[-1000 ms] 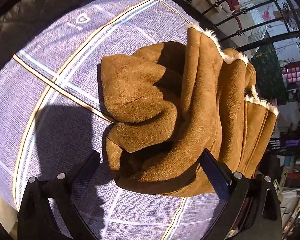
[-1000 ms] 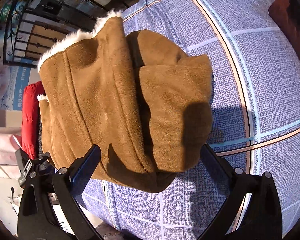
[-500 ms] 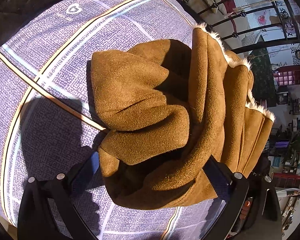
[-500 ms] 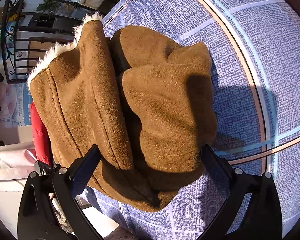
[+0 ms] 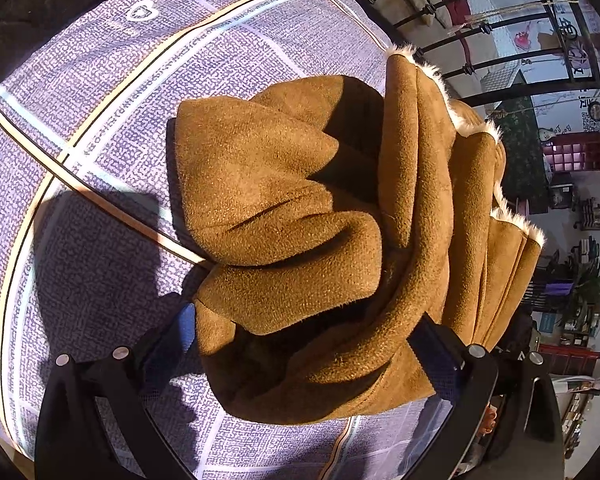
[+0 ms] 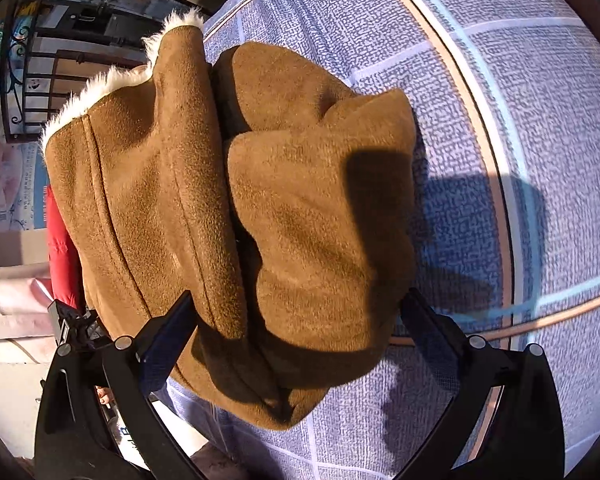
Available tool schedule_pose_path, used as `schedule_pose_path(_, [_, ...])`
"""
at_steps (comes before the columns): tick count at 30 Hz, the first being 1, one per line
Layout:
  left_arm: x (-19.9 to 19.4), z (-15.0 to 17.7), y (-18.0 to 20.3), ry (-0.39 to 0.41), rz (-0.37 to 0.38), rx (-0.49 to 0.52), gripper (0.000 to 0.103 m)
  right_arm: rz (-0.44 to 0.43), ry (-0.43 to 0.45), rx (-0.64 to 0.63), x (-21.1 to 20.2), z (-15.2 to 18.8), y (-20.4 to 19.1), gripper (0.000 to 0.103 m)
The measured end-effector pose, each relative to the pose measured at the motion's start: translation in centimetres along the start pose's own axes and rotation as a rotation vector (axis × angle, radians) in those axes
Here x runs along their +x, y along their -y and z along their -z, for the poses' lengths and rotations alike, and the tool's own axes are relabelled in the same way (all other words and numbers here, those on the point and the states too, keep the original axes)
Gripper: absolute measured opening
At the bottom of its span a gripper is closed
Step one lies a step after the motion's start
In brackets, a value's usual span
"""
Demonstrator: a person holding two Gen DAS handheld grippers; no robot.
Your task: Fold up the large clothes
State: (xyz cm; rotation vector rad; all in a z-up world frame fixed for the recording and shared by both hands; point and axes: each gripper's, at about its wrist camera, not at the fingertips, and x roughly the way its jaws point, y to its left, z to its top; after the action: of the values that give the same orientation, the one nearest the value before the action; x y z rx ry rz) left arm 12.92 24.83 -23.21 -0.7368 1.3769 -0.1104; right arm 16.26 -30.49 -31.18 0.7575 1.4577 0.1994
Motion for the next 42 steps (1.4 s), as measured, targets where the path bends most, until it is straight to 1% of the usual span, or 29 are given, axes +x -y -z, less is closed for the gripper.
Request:
schedule_pose_path(3, [0.1, -0.3, 0.2, 0.003, -0.003, -0.005, 0.099, -0.020, 0.019, -0.005, 0.1, 0.1, 0.4, 0.099])
schedule_pose_path(7, [0.7, -0.2, 0.7, 0.023, -0.019, -0.021, 0.099, -0.050, 0.079, 0.015, 0.5, 0.5, 1.7, 0.099])
schedule_pose_path(10, [0.7, -0.7, 1.5, 0.022, -0.050, -0.023, 0.099, -0.015, 0.099, 0.076, 0.7, 0.5, 1.4, 0.099])
schedule_pose_path(12, [0.7, -0.8, 2.2, 0.023, -0.066, -0.017, 0.098, 0.008, 0.090, 0.089, 0.8, 0.4, 0.8, 0.099])
schedule_pose_path(14, [0.5, -0.8, 2.4, 0.029, -0.065, -0.019, 0.097, 0.014, 0.080, 0.090, 0.6, 0.4, 0.6, 0.098])
schedule_pose_path(15, [0.3, -0.6, 2.6, 0.035, -0.063, -0.018, 0.093, 0.018, 0.080, 0.090, 0.3, 0.5, 0.4, 0.097])
schedule_pose_path(16, [-0.2, -0.2, 2.6, 0.043, -0.062, -0.012, 0.092, 0.029, 0.090, 0.081, -0.2, 0.8, -0.1, 0.092])
schedule_pose_path(18, [-0.6, 0.2, 3.0, 0.057, -0.062, 0.009, 0.085, 0.048, 0.106, 0.047, -1.0, 1.4, -0.9, 0.086])
schedule_pose_path(20, [-0.7, 0.3, 2.9, 0.058, -0.056, 0.025, 0.084, 0.048, 0.108, -0.002, -1.4, 1.8, -1.8, 0.084])
schedule_pose_path(21, [-0.6, 0.2, 2.7, 0.052, -0.049, 0.024, 0.084, 0.043, 0.101, -0.016, -1.4, 1.7, -1.7, 0.084])
schedule_pose_path(22, [-0.4, 0.0, 2.3, 0.046, -0.044, 0.019, 0.086, 0.028, 0.085, -0.014, -1.2, 1.4, -1.3, 0.087])
schedule_pose_path(23, [-0.1, -0.3, 2.0, 0.038, -0.037, 0.013, 0.089, 0.007, 0.066, 0.001, -0.9, 1.0, -0.8, 0.091])
schedule_pose_path(24, [0.1, -0.6, 1.8, 0.033, -0.034, 0.020, 0.093, -0.005, 0.057, 0.007, -0.7, 0.6, -0.4, 0.092])
schedule_pose_path(26, [0.5, -1.1, 1.7, 0.031, -0.034, 0.032, 0.098, 0.002, 0.062, -0.026, -0.6, -0.2, -0.5, 0.095])
schedule_pose_path(27, [0.6, -1.2, 1.6, 0.033, -0.030, 0.029, 0.098, 0.013, 0.066, -0.045, -0.5, -0.4, -0.7, 0.096])
schedule_pose_path(29, [1.0, -1.1, 1.2, 0.044, -0.019, 0.013, 0.099, 0.008, 0.082, -0.059, 0.1, -1.0, -0.9, 0.098])
schedule_pose_path(30, [1.1, -1.1, 1.3, 0.056, -0.022, 0.008, 0.099, 0.006, 0.086, -0.053, 0.4, -1.2, -0.8, 0.098])
schedule_pose_path(34, [1.0, -0.8, 2.3, 0.089, -0.053, -0.012, 0.098, 0.044, 0.110, -0.011, 1.0, -1.7, -1.7, 0.098])
schedule_pose_path(36, [0.7, -0.7, 2.7, 0.094, -0.055, -0.009, 0.092, 0.057, 0.119, -0.032, 0.7, -1.5, -2.0, 0.093])
schedule_pose_path(37, [0.4, -0.6, 2.9, 0.097, -0.055, -0.006, 0.089, 0.066, 0.125, -0.046, 0.4, -1.3, -2.5, 0.086])
schedule_pose_path(38, [0.1, -0.4, 3.1, 0.102, -0.053, -0.001, 0.083, 0.078, 0.135, -0.063, -0.1, -1.1, -3.0, 0.075])
schedule_pose_path(39, [-0.3, -0.2, 3.3, 0.108, -0.048, 0.004, 0.077, 0.086, 0.143, -0.078, -0.7, -0.8, -3.4, 0.069])
schedule_pose_path(40, [-0.6, 0.0, 3.6, 0.114, -0.043, 0.008, 0.073, 0.088, 0.152, -0.090, -1.3, -0.5, -3.9, 0.059])
schedule_pose_path(41, [-1.0, 0.2, 3.9, 0.119, -0.037, 0.014, 0.067, 0.084, 0.161, -0.098, -1.9, -0.1, -4.3, 0.053])
schedule_pose_path(42, [-1.4, 0.4, 4.1, 0.122, -0.030, 0.022, 0.061, 0.077, 0.171, -0.102, -2.6, 0.3, -4.7, 0.051])
